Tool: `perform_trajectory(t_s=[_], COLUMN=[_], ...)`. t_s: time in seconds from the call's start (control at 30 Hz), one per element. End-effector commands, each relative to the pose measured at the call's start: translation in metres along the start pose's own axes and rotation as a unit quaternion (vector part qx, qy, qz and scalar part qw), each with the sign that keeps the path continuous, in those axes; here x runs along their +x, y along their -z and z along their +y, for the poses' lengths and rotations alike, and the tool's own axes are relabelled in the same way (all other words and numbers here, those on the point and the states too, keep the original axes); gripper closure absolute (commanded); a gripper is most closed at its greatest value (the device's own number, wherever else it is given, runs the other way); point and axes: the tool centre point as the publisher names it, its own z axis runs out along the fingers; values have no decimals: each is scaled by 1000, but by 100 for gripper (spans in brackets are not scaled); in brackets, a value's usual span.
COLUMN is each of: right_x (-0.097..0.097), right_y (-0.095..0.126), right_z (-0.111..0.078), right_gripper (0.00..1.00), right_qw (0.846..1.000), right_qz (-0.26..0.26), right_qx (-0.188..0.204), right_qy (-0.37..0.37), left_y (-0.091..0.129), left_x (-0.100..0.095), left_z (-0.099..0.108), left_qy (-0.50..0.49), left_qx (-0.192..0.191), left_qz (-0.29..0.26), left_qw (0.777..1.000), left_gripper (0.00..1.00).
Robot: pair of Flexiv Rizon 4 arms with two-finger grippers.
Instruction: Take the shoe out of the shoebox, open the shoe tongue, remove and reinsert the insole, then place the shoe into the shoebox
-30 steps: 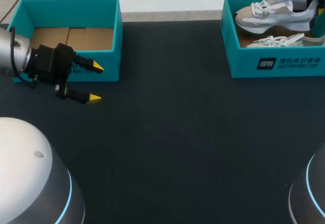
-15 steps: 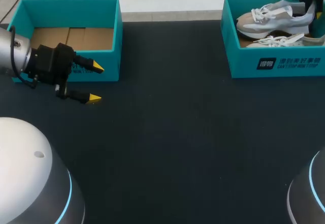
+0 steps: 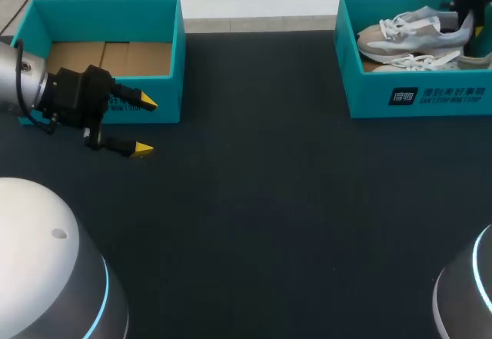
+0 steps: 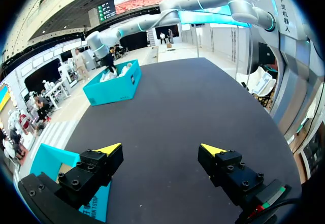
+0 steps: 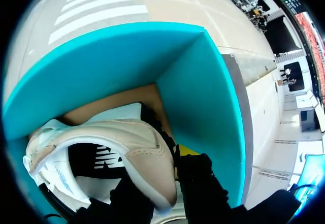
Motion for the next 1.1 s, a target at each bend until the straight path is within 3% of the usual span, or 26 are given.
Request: perform_trajectory(t_s=[0.03,0.1,0.17,0.53,0.6,0.63,0.7,1.1], right_x=[3,4,4,-1,-2,-3,-5,-22], right_y=[-7,-7,-6,11,18,21,29,77], right_z=[11,11,10,0,-4,-7,-12,-50], right_gripper=[95,67,57,49,31,14,2,0], right_qw=[1000,1000,1000,1000,999,999,999,995], right_qz=[5,10,12,27,32,35,43,87], right_qx=[14,13,11,4,5,5,4,-13], right_qy=[2,3,3,10,12,15,17,52], left_y=[0,0,0,0,0,0,0,0], left_x=[1,1,1,1,1,1,1,1], left_z=[0,0,0,0,0,0,0,0], left_qy=[0,0,0,0,0,0,0,0], left_qx=[-1,-1,-1,-1,-1,-1,-1,-1], left_qz=[-1,-1,-1,-1,-1,-1,-1,-1], left_qw=[1000,1000,1000,1000,1000,1000,1000,1000], left_gripper=[0,0,0,0,0,0,0,0])
